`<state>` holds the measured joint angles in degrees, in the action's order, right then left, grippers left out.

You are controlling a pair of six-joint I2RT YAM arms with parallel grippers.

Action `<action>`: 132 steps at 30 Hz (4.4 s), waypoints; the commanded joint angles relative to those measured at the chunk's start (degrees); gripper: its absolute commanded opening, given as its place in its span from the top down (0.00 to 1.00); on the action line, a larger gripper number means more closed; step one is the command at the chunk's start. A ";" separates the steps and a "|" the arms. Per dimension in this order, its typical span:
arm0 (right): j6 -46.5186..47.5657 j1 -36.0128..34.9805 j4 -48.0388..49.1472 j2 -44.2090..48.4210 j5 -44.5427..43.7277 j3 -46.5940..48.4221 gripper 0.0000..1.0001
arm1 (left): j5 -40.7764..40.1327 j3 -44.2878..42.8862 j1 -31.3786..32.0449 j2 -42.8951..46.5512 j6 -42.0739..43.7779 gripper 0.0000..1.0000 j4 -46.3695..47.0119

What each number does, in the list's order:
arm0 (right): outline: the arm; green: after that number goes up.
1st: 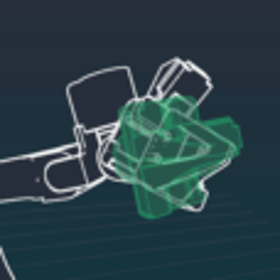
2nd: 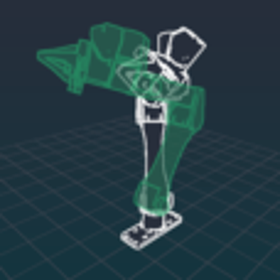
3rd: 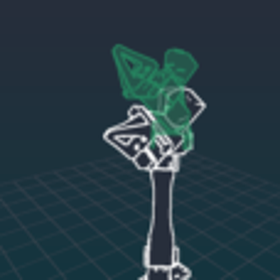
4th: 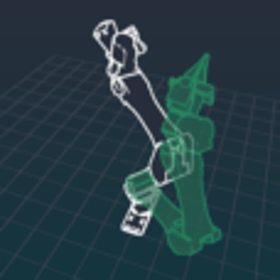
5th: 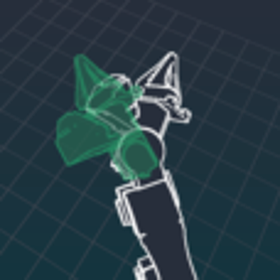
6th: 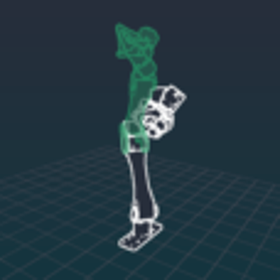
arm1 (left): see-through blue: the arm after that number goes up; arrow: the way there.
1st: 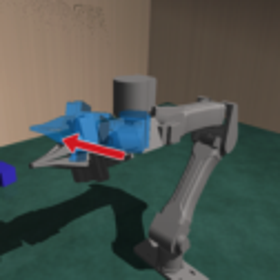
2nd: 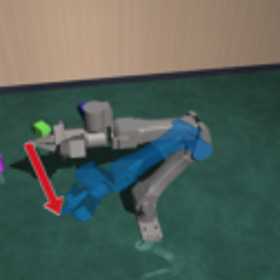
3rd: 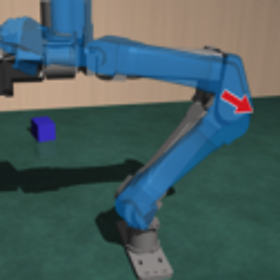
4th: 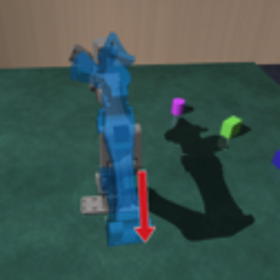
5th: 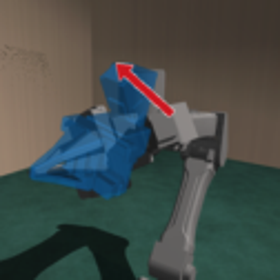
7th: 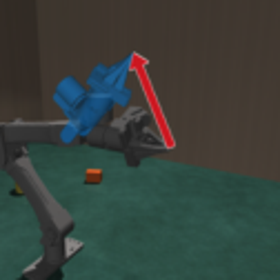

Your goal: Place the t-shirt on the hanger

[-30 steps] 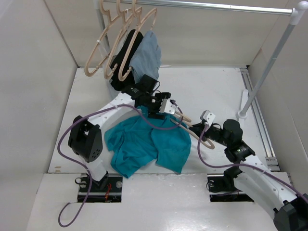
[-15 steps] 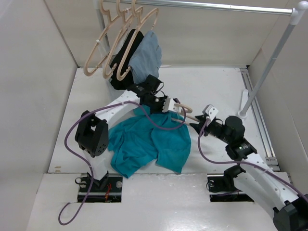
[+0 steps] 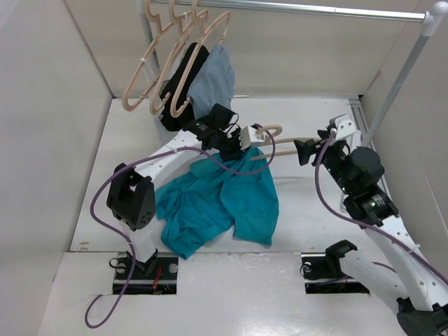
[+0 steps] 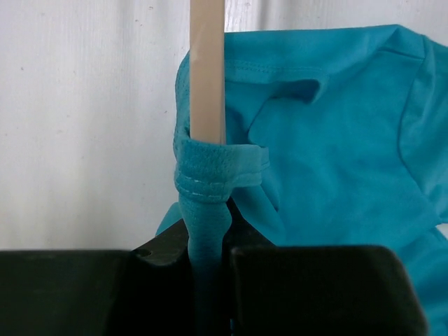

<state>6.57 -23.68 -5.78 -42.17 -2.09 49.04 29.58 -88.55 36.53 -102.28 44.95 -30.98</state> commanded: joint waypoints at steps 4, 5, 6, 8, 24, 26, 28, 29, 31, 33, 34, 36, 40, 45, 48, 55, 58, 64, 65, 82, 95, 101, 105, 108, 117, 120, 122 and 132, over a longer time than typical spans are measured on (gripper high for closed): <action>-12.27 -3.38 -3.92 -2.83 0.41 -7.35 0.36 | -1.19 0.48 -0.06 5.95 -7.51 1.00 1.98; -13.41 -6.78 -2.06 -2.83 -0.19 -11.03 0.38 | -1.19 1.27 -0.06 5.95 -8.03 1.00 1.98; -15.42 -8.64 -0.74 -2.13 -1.68 -12.46 0.41 | -1.19 1.28 -0.06 5.95 -9.17 1.00 1.98; -16.32 -14.08 1.30 -3.17 -7.30 -14.22 0.41 | -1.19 1.28 -0.06 5.95 -10.31 1.00 2.51; -25.46 -13.94 9.38 -35.52 -7.40 -5.18 0.23 | 0.83 4.52 -0.06 8.23 -13.22 1.00 3.65; -26.78 -12.89 9.38 -36.04 -10.03 -6.48 0.26 | 0.83 5.14 -0.06 8.24 -13.22 1.00 3.65; -27.31 -12.36 11.04 -36.58 -11.53 -7.45 0.32 | 1.35 5.67 -0.06 8.76 -13.22 1.00 4.18; -27.31 -12.35 11.66 -37.10 -11.54 -7.99 0.35 | 1.88 5.67 -0.06 8.76 -13.83 1.00 4.18; -27.31 -12.35 14.11 -38.32 -11.54 -8.69 0.50 | 1.88 5.67 -0.06 8.76 -14.36 1.00 4.70; -26.79 -11.74 16.84 -39.56 -9.44 -10.01 0.55 | 2.41 5.67 -0.06 8.76 -14.36 1.00 4.70; -26.78 -11.04 18.07 -41.04 -8.21 -10.01 0.56 | 2.41 5.67 -0.06 8.76 -14.36 1.00 4.70; -26.78 -11.03 20.37 -42.37 -5.48 -10.01 0.56 | 2.94 5.67 -0.06 8.76 -14.98 1.00 4.70; -26.78 -11.03 20.37 -43.52 -5.47 -9.40 0.71 | 2.94 4.62 -0.06 8.76 -14.98 1.00 4.70; -29.51 -7.88 20.37 -42.65 -6.00 -13.34 1.00 | 2.94 4.62 -1.36 9.29 -14.98 1.00 4.18; -30.12 -4.89 20.37 -38.27 -6.00 -17.47 1.00 | 3.64 5.23 -2.43 9.90 -13.85 1.00 3.31; -34.87 8.03 18.54 -20.27 -3.10 -26.18 1.00 | -2.16 13.83 -4.10 15.26 0.48 1.00 -0.66; -34.17 13.47 13.00 -13.49 -3.89 -26.71 1.00 | -2.16 17.96 -6.03 16.93 6.98 1.00 -3.03; -29.69 21.74 4.38 -6.35 -1.25 -25.31 1.00 | -9.45 25.09 -7.26 21.07 12.70 1.00 1.44; -27.60 21.75 3.24 -5.12 -1.86 -23.74 1.00 | -10.50 25.71 -7.79 21.07 12.71 1.00 2.32; 0.62 21.75 -18.74 -5.90 0.14 0.18 1.00 | -28.53 29.93 -7.71 19.14 23.94 1.00 9.54; 15.76 1.44 -14.08 -19.08 28.42 10.02 1.00 | -13.44 20.18 0.03 20.45 28.53 1.00 0.32; 17.60 7.24 -18.46 -22.33 31.88 11.26 0.67 | -5.68 14.46 0.56 21.06 30.98 1.00 -7.59; 19.70 8.65 -22.68 -22.34 30.04 13.19 0.28 | -3.05 16.40 0.56 21.68 32.22 1.00 -8.13; 22.25 8.65 -24.98 -20.68 31.26 16.00 0.27 | -0.76 15.70 0.56 21.68 31.52 1.00 -8.66; 24.02 -2.41 -26.65 -10.48 33.29 14.96 0.29 | 1.35 11.92 0.56 18.44 29.58 1.00 -8.04; 22.18 -7.41 -26.13 -9.42 30.49 10.84 0.30 | 1.88 11.22 0.56 17.82 29.58 1.00 -8.04; 20.77 -9.01 -24.81 -8.37 29.77 8.28 0.30 | 2.41 11.21 0.56 17.29 29.58 1.00 -8.04; 15.06 -10.86 -13.65 -11.08 20.28 2.56 0.37 | 4.08 10.07 0.56 17.29 30.65 1.00 -9.18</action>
<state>23.97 -34.13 -27.24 -52.18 21.26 50.83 29.91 -75.16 36.80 -85.67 75.46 -39.11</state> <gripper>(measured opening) 0.646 0.053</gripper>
